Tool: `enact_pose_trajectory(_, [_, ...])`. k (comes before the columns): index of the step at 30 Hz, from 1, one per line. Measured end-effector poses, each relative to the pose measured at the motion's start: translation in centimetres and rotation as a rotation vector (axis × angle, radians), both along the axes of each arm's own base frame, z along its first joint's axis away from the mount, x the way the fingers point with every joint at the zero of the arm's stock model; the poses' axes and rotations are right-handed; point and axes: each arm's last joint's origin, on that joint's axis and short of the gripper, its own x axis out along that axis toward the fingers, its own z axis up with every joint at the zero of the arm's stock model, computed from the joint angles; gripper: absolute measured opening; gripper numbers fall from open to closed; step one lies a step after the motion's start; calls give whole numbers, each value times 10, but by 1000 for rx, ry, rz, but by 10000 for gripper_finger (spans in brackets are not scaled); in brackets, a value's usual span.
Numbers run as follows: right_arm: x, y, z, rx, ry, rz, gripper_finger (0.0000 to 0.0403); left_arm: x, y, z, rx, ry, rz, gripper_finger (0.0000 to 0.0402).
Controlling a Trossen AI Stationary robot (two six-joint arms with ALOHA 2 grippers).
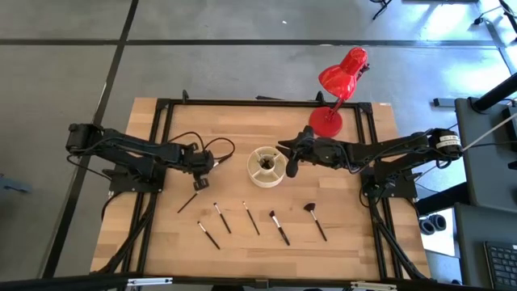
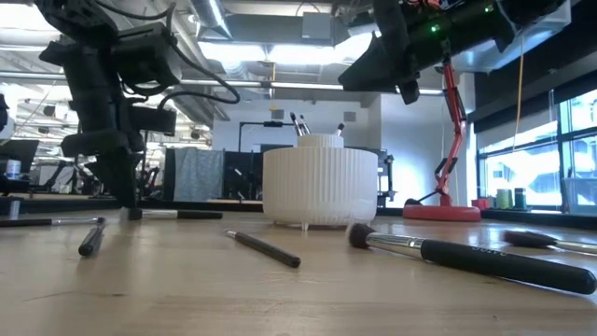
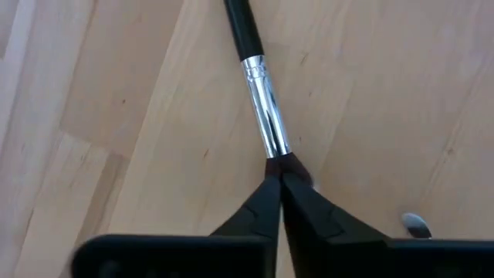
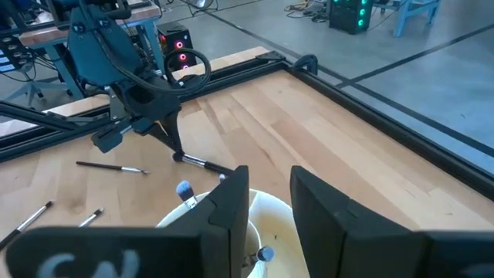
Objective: Put items in baskets/containers
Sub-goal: Put the powder brush into the brush organizer
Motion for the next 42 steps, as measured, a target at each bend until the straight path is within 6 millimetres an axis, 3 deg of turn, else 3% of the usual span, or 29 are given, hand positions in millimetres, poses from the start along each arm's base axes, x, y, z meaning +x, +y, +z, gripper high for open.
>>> enact_pose_trajectory(9, [0, 0, 1, -14, -3, 1, 97, 3, -2, 8, 197, 42, -73, 2])
enact_pose_trajectory(18, [0, -1, 1, -27, 2, 2, 97, 24, -30, 51, 639, 101, -440, 2])
enact_pose_trajectory(24, [0, -1, 1, -26, 4, 2, 97, 34, -41, 81, 923, 163, -543, 2])
enact_pose_trajectory(32, [0, -1, 1, -24, 3, 1, 97, 51, -41, 111, 1066, 188, -650, 2])
enact_pose_trajectory(42, [0, -1, 1, -46, 12, 6, 97, 74, -31, 156, 1187, 80, -714, 2])
